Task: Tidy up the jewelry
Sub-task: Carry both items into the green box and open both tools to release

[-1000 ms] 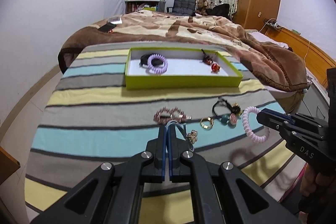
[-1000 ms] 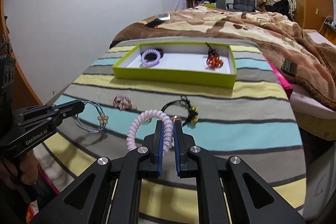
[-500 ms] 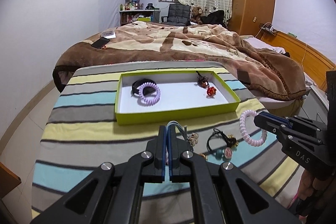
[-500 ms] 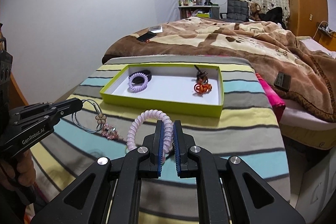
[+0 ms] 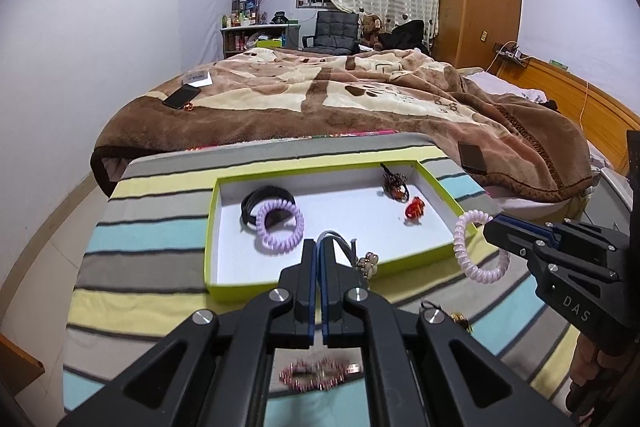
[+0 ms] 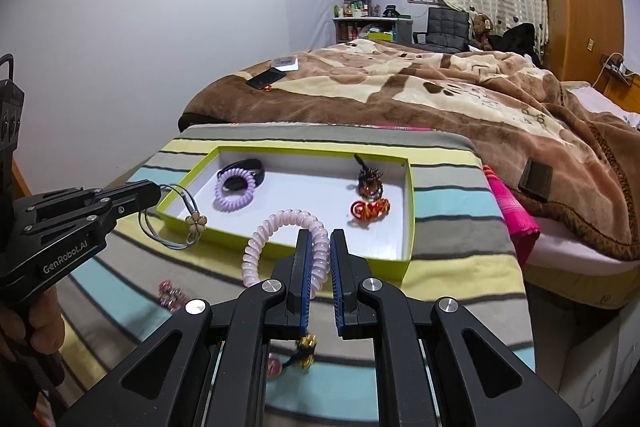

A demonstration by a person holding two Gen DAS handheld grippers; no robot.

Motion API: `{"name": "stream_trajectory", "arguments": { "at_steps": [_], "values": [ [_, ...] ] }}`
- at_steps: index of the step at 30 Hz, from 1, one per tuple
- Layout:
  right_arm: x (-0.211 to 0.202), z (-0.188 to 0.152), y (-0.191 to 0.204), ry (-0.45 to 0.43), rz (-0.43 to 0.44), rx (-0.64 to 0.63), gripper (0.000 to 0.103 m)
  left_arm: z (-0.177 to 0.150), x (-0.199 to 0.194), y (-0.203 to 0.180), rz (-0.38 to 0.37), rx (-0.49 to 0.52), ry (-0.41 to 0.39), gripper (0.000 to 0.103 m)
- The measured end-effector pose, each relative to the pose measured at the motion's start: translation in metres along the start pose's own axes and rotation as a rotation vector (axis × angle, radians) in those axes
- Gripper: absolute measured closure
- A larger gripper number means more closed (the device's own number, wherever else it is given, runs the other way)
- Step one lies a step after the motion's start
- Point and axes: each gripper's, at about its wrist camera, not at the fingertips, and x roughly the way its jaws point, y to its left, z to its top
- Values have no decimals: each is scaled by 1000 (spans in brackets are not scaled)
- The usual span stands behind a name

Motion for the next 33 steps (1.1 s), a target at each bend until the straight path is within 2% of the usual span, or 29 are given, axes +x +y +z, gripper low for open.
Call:
{"name": "stream_trajectory", "arguments": {
  "at_steps": [15,33],
  "values": [
    [50,22,-21,48,-40,12,94,20,53,9,7,1,45,101],
    [103,13,-33,144,-47,29,94,11,101,21,17,-16,129,101]
  ]
}}
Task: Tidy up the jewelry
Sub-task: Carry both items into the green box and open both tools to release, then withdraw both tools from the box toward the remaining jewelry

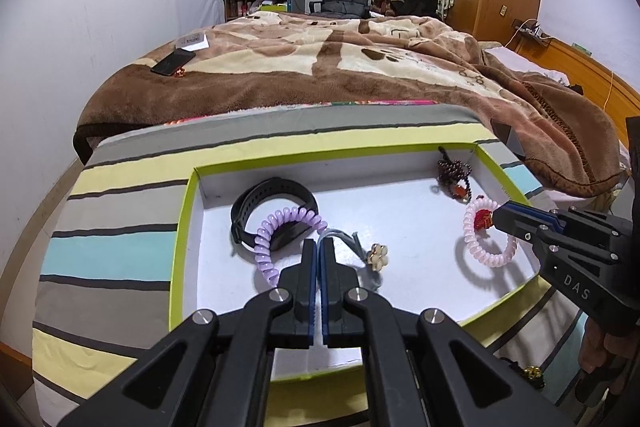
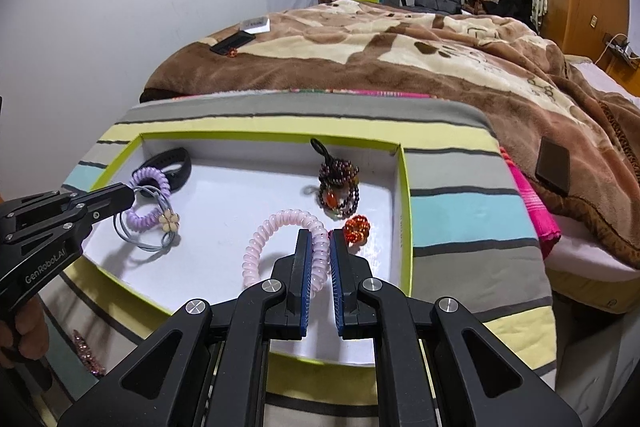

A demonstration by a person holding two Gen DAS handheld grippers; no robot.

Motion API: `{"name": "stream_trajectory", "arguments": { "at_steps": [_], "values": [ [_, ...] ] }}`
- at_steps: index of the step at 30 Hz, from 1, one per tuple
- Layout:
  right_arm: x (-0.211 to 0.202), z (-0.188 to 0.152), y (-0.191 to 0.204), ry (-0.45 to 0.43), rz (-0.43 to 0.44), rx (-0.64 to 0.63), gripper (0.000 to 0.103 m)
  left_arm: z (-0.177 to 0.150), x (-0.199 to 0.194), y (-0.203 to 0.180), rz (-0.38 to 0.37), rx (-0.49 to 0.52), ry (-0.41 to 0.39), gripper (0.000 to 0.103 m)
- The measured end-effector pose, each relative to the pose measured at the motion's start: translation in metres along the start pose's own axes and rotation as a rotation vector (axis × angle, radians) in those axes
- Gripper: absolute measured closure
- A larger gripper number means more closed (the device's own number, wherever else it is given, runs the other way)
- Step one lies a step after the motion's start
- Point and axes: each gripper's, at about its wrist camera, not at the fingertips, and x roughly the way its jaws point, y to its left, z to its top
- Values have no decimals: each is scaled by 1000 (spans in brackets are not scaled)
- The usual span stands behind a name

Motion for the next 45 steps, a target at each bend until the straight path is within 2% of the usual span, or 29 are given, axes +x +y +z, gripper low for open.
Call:
{"name": "stream_trajectory", "arguments": {
  "at_steps": [13,20,24,33,45],
  "values": [
    [8,-1,-1,38,7,12,93,-2,6,1,16,19,9,100],
    [-1,1,0,15,16,11,88,-4,3,2,21,20,5,85],
    [-9,0,0,3,22,15,88,-4,-2,4,29,14,-5,85],
    [-40,-12,4,-38,53,22,88,-14,-32,4,32,5,-45,85],
    [-97,-53,18,-92,99,21,87,-53,-85,-1,17,1,-90,85]
  ]
}}
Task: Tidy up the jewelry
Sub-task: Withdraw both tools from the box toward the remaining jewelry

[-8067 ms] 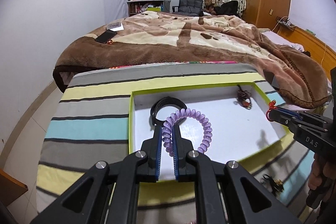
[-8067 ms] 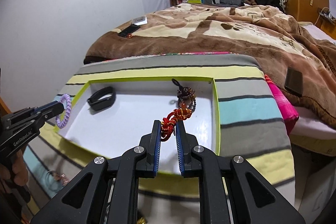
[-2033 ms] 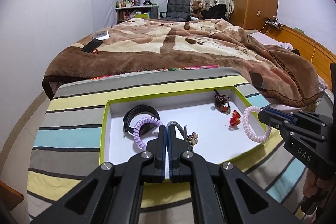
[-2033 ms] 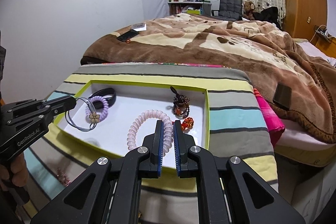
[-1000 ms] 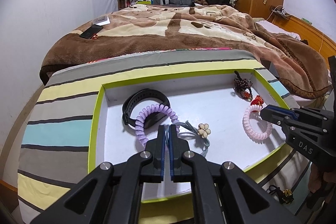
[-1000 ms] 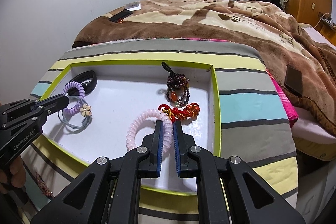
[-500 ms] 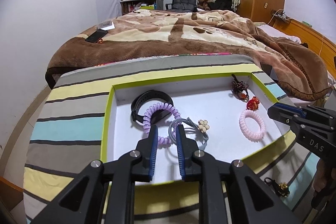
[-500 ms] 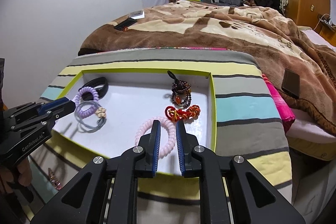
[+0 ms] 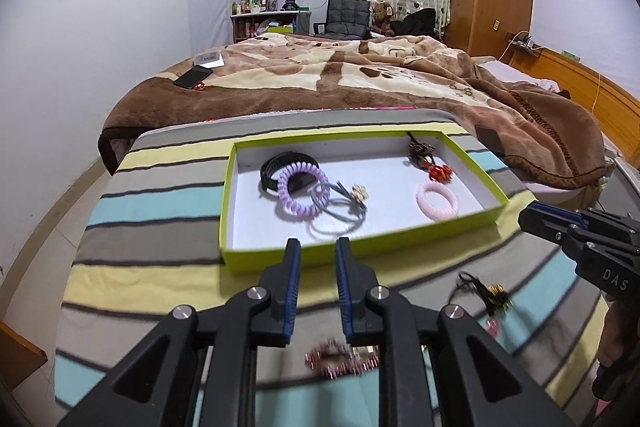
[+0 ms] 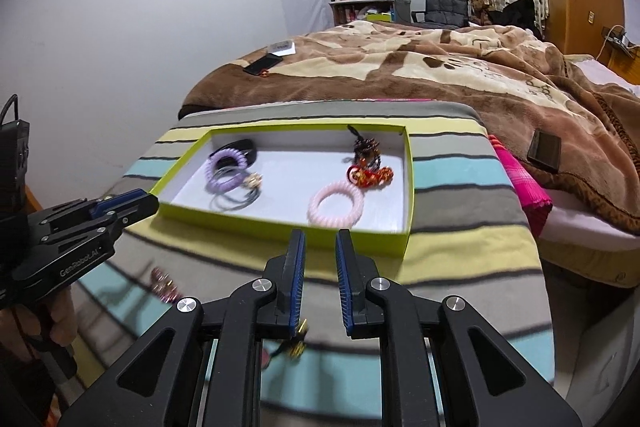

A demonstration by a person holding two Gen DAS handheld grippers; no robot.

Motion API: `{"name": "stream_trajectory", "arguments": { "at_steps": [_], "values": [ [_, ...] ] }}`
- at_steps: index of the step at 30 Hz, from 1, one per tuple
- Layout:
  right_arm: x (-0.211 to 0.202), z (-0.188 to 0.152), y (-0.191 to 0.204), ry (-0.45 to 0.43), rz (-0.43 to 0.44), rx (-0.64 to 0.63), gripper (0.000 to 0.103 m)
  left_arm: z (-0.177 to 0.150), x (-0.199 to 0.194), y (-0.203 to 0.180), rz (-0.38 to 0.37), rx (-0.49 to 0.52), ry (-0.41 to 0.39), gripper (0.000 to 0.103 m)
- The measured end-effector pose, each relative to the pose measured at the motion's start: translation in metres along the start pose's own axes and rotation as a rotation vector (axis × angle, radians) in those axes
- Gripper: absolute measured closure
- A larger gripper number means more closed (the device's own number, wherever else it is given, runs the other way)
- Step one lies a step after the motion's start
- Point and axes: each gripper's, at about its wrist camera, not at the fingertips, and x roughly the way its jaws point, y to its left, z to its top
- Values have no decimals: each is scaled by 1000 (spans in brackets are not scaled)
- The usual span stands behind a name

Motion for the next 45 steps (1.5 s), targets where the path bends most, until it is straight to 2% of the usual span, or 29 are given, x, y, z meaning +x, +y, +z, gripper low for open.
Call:
{"name": "stream_trajectory", "arguments": {
  "at_steps": [11,14,23,28,32,40,45],
  "values": [
    [-32,-39,13,4,39,-6,87,-36,-38,-7,-12,-7,-19,85],
    [-36,-46,13,9,52,1,74,-44,-45,-7,-11,-13,-17,85],
    [-39,-62,15,33,67,15,74,-63,-60,-7,-14,-24,-11,85],
    [-39,-67,16,44,68,15,74,-68,-60,-7,-21,-26,-3,84],
    [-36,-66,15,52,66,16,74,-70,-57,-6,-21,-30,3,78],
    [-27,-62,14,66,58,15,74,-70,-51,-6,-31,-32,19,77],
    [-19,-58,11,75,51,8,74,-66,-44,-6,-34,-24,28,71]
  ]
}}
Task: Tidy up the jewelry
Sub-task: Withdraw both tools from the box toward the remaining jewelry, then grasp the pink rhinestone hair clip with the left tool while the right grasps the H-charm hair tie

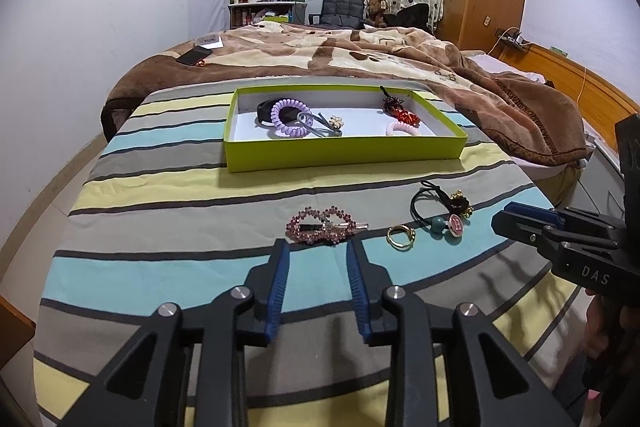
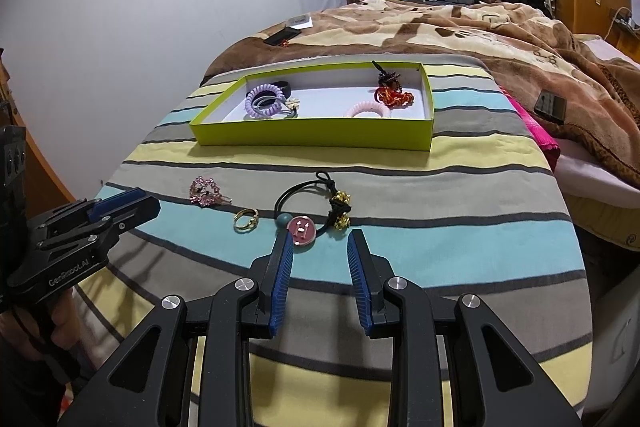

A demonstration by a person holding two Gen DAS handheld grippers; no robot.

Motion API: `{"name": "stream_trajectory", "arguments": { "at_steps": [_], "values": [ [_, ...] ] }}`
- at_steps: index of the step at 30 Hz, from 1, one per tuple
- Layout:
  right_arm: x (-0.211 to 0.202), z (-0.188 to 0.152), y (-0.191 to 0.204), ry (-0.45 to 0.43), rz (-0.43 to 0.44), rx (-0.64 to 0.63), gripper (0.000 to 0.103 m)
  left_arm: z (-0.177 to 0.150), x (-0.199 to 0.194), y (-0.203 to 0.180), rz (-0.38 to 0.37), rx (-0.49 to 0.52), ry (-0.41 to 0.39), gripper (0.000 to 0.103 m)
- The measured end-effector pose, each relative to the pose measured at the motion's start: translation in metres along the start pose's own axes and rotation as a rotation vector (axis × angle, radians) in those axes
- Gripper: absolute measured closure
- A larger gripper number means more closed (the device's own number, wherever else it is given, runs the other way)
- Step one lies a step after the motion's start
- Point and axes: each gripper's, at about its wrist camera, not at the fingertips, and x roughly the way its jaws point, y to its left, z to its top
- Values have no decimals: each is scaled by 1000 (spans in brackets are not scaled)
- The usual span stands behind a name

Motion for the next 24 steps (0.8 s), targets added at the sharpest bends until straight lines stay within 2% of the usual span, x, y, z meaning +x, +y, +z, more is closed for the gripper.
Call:
{"name": "stream_trajectory", "arguments": {
  "at_steps": [15,18,24],
  "values": [
    [30,17,-7,60,-8,-14,74,14,27,1,-21,5,53,70],
    [36,20,-7,75,-10,-21,74,18,34,4,-23,2,70,66],
    [46,24,-11,103,-11,-11,74,22,49,4,-11,3,120,65]
  ]
}}
